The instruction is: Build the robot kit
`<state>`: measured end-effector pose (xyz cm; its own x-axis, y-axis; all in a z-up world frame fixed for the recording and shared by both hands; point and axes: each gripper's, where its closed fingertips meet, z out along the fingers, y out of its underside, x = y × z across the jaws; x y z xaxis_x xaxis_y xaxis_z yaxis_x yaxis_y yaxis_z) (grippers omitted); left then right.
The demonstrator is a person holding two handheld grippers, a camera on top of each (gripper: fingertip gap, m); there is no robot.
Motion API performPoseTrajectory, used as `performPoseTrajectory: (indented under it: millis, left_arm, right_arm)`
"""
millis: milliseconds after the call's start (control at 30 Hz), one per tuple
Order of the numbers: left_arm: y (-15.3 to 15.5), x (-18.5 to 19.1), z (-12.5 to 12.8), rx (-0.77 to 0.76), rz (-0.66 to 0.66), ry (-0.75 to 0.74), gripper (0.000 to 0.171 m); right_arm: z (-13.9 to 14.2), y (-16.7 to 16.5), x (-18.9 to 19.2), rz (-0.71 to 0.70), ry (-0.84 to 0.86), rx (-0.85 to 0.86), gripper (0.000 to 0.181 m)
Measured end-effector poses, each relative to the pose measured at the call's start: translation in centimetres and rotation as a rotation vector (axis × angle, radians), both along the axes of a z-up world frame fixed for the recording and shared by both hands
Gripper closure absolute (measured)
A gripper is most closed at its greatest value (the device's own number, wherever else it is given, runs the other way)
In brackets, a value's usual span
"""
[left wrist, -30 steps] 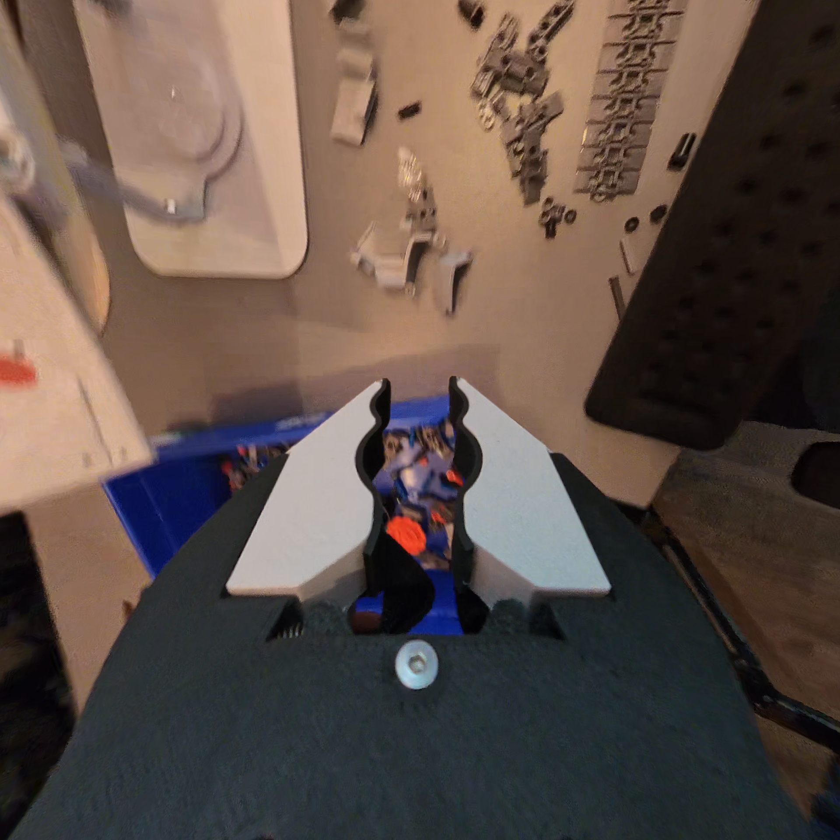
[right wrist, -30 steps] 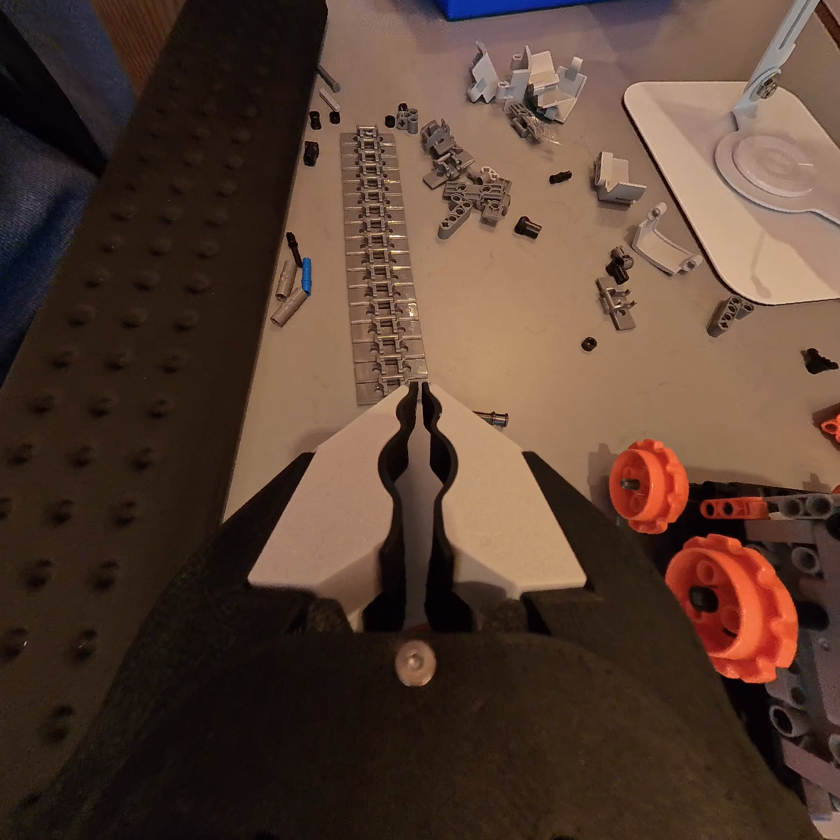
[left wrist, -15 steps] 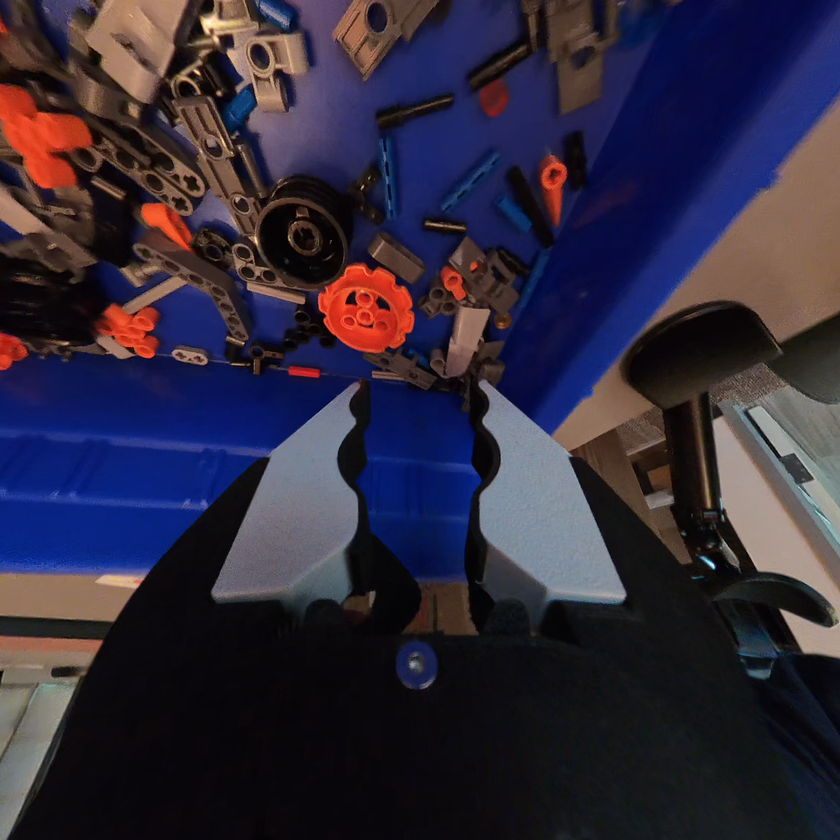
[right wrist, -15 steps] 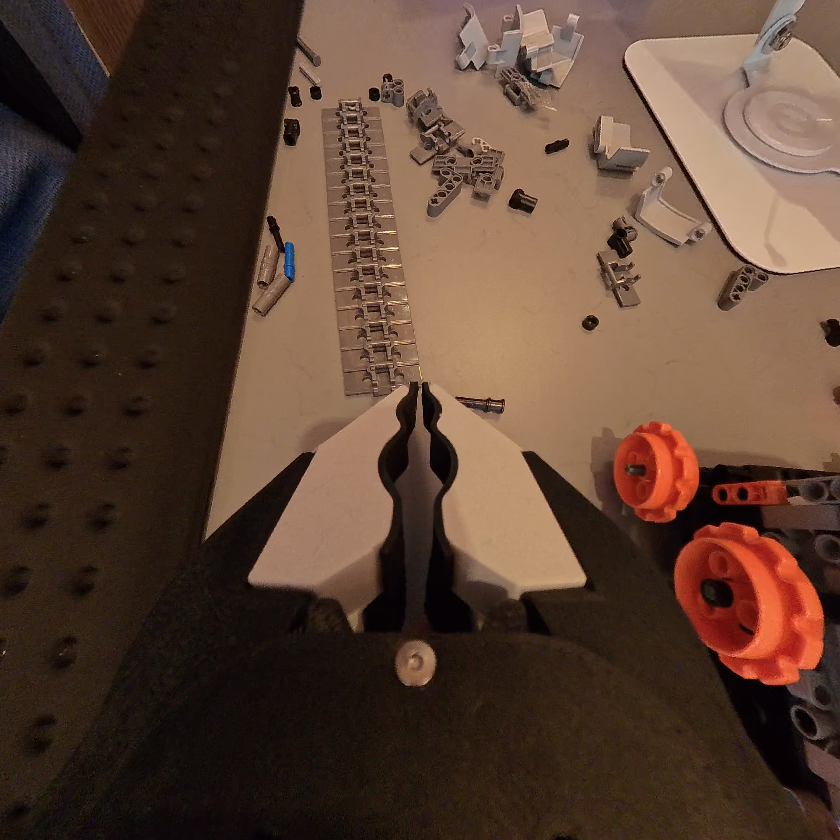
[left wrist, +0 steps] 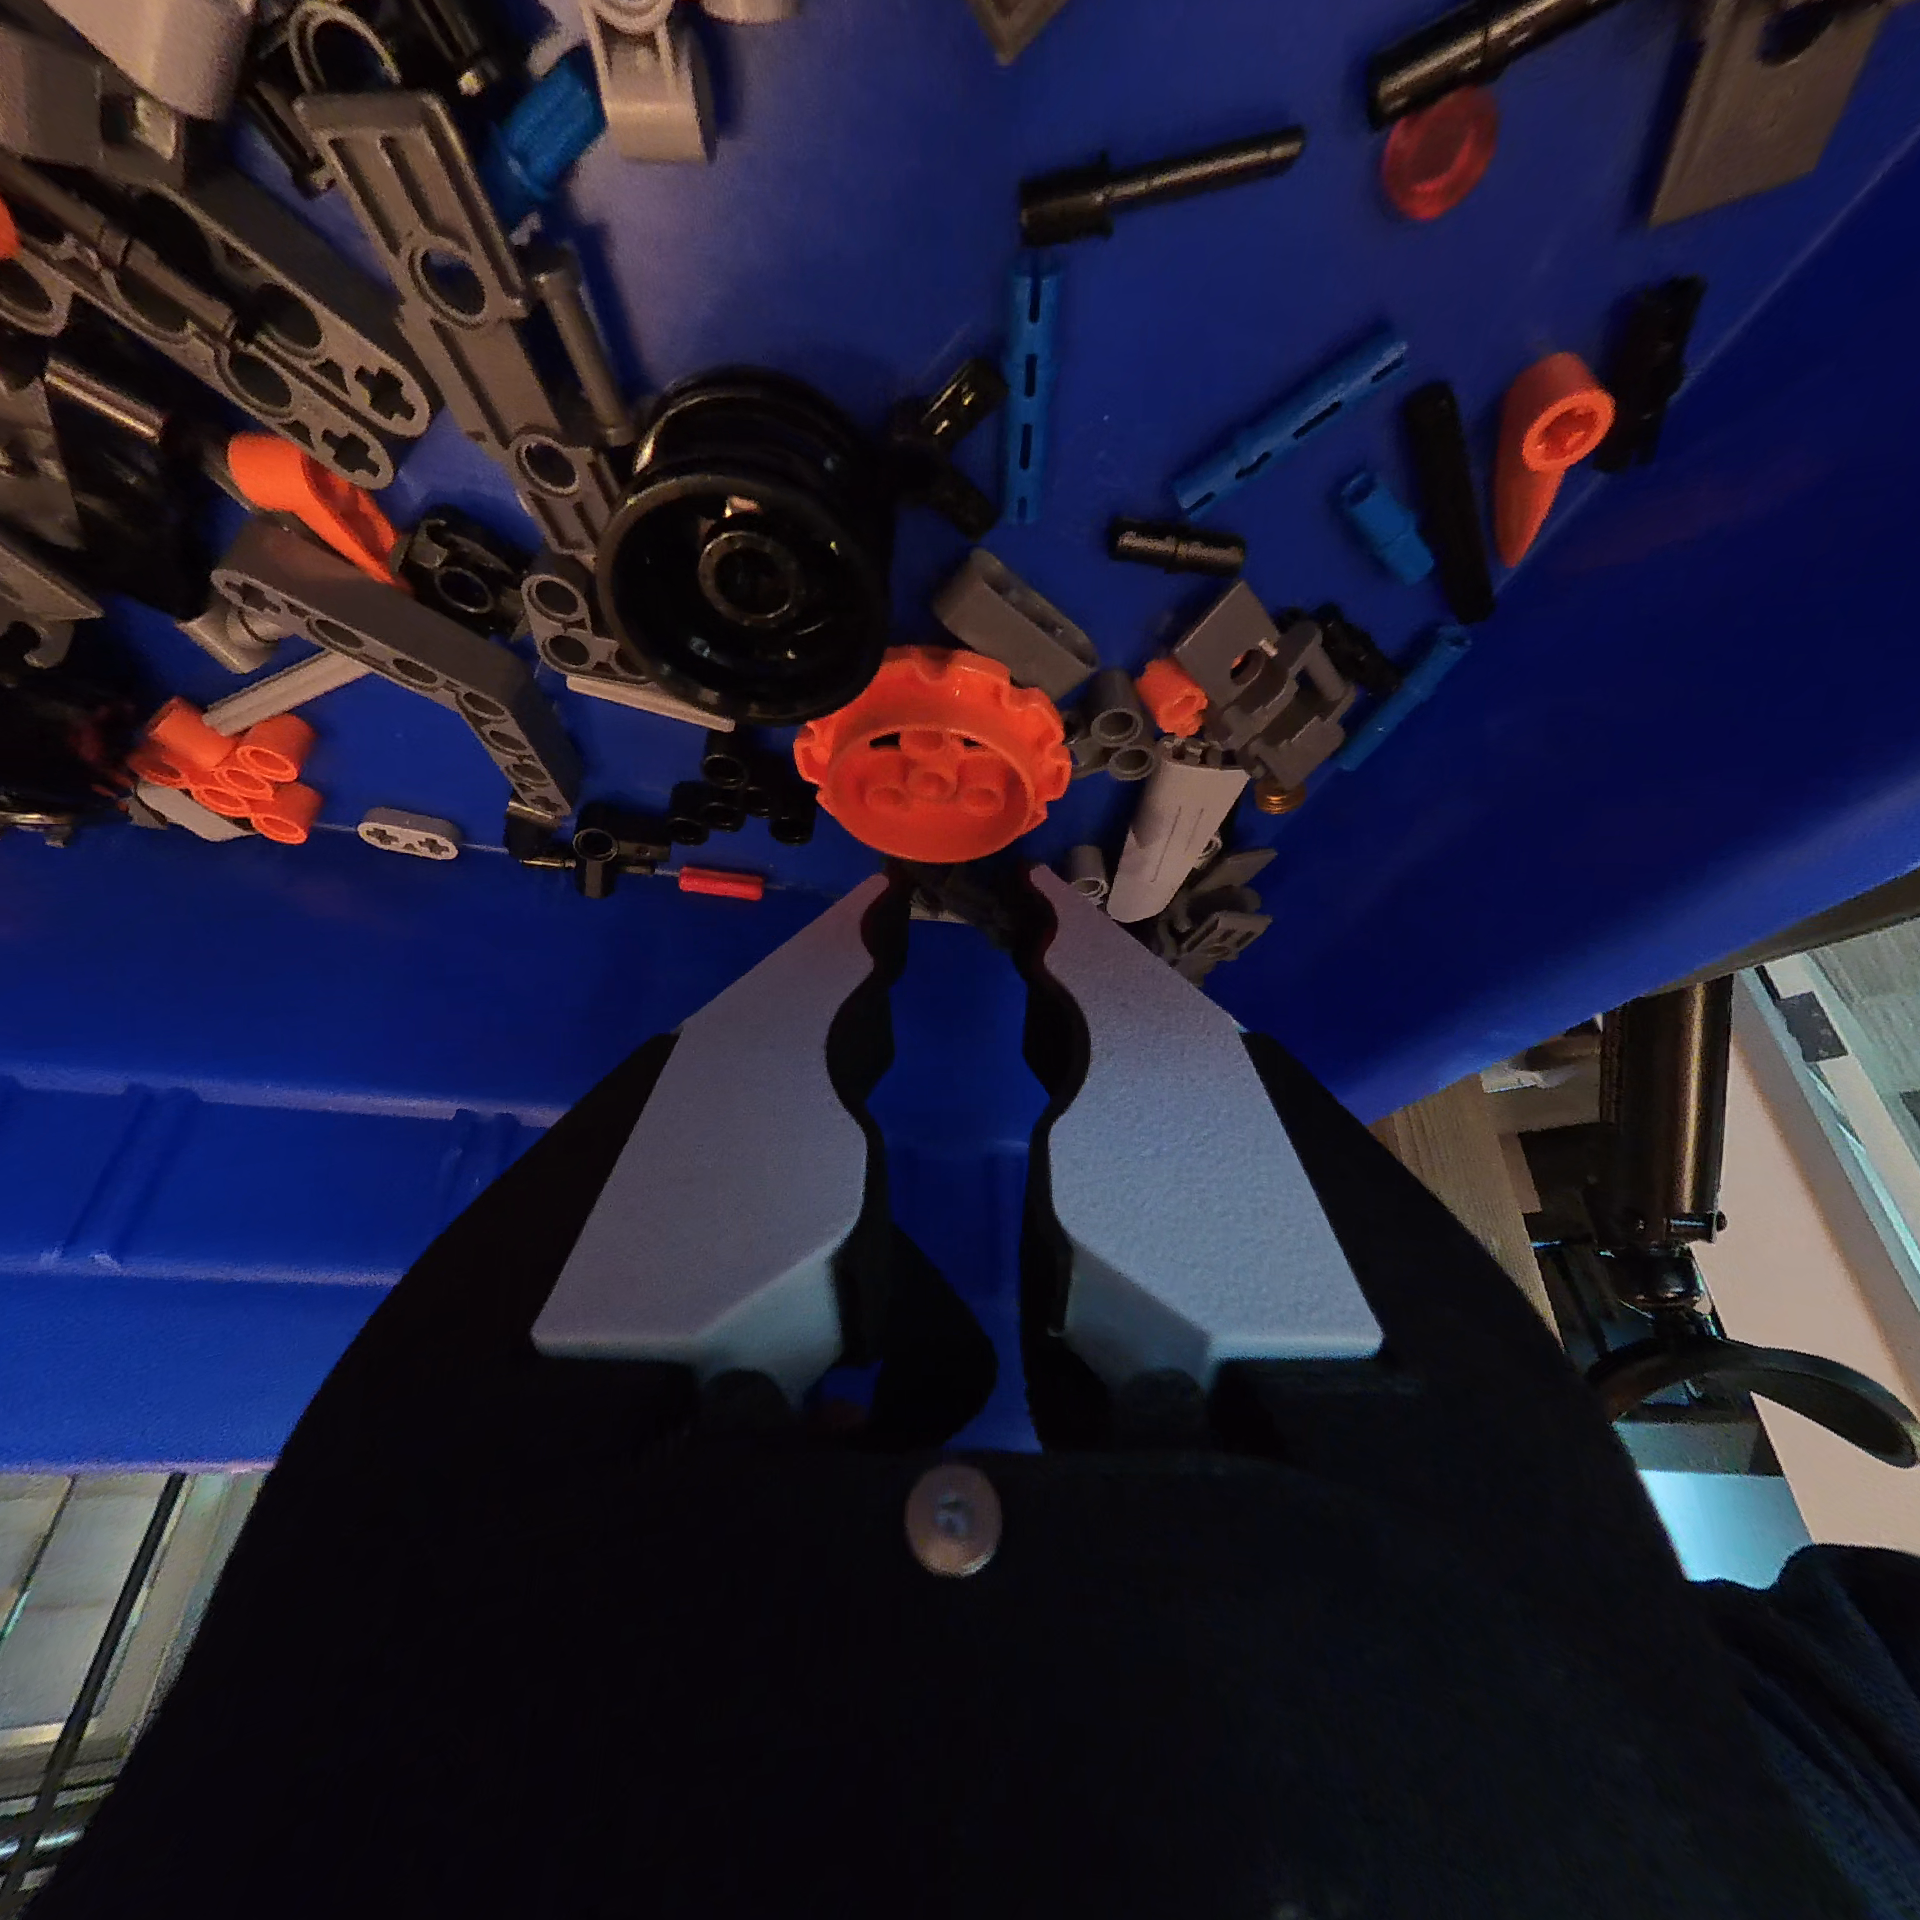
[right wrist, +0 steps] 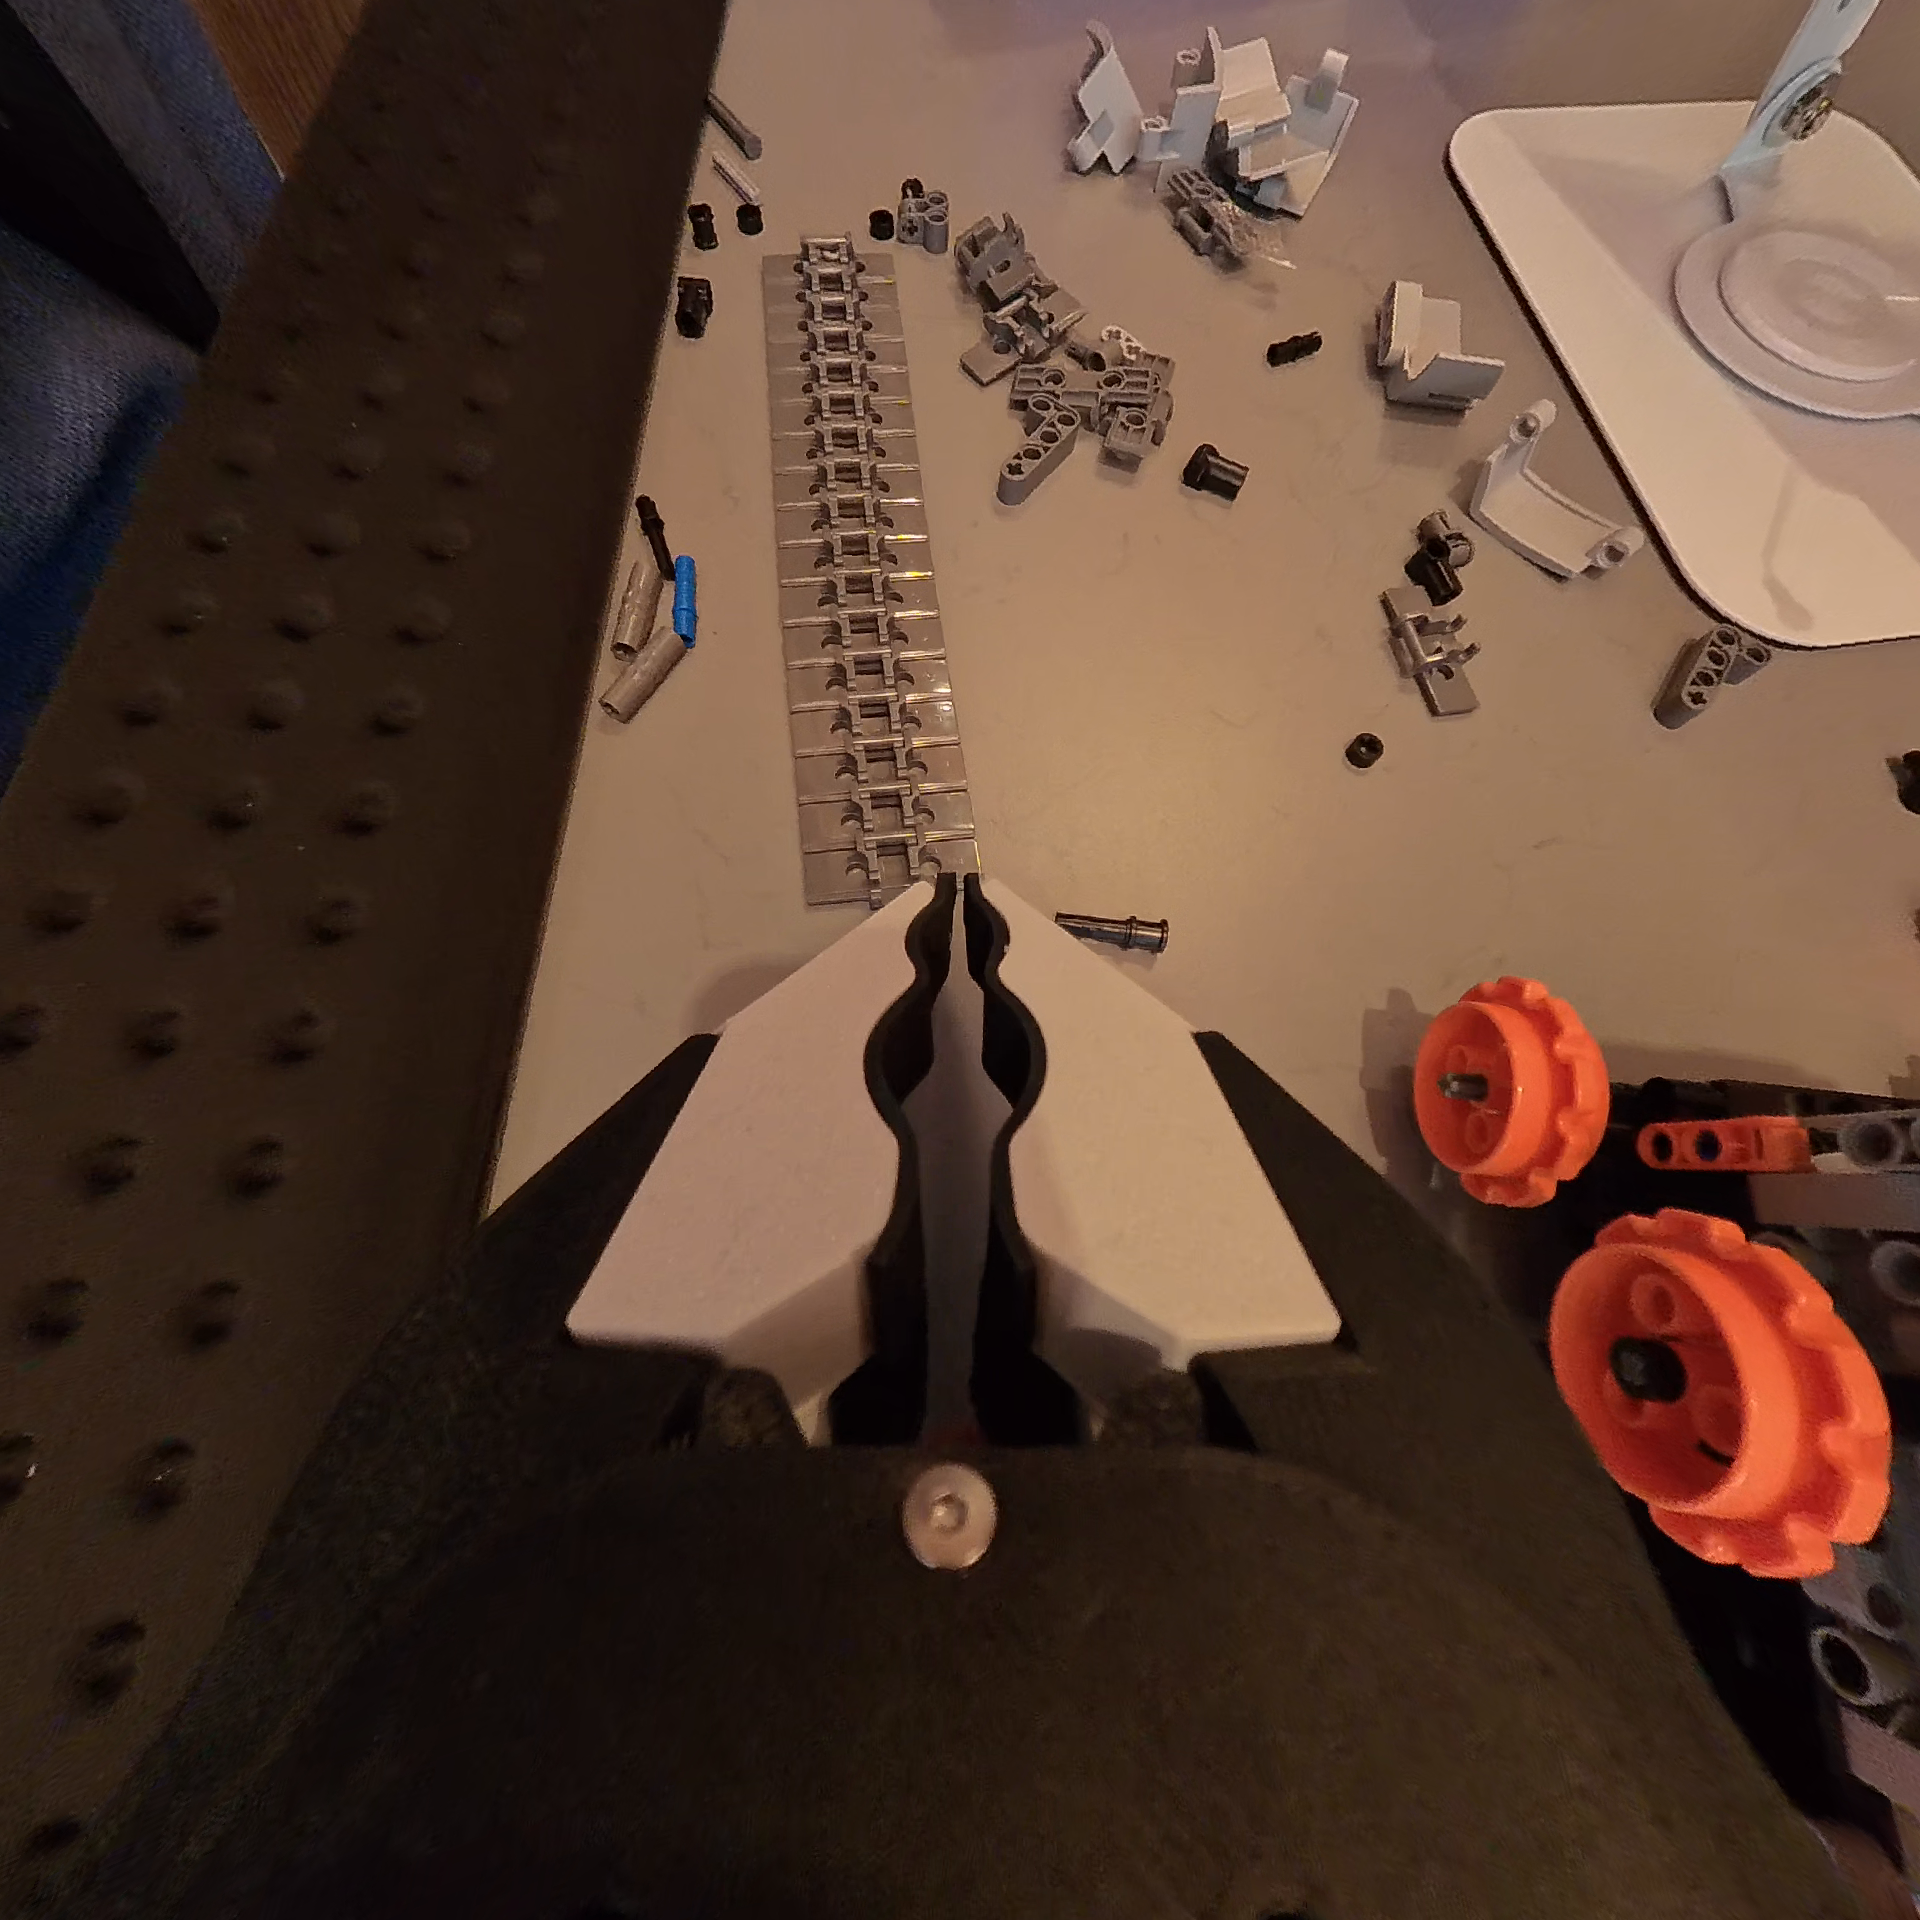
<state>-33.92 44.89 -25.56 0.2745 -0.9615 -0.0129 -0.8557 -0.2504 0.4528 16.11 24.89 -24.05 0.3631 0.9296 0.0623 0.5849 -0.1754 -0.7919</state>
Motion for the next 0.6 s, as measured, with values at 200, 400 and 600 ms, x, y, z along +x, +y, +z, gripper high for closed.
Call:
performPoseTrajectory:
  millis: [200, 400, 600]
  left_arm:
    - [1.5, 1.0, 2.1, 0.087, -0.021, -0.08, 0.163]
    - [2.1, 3.9, 6.1, 0.158, -0.052, -0.231, 0.165]
    - [0.0, 12.4, 12.8, 0.25, -0.209, -0.514, 0.165]
  right_arm:
    - [0.1, 0.1, 0.1, -0.003, 0.0, 0.003, 0.181]
    - [0.1, 0.1, 0.1, -0.007, 0.0, 0.004, 0.181]
    - [0.0, 0.1, 0.1, -0.006, 0.0, 0.002, 0.181]
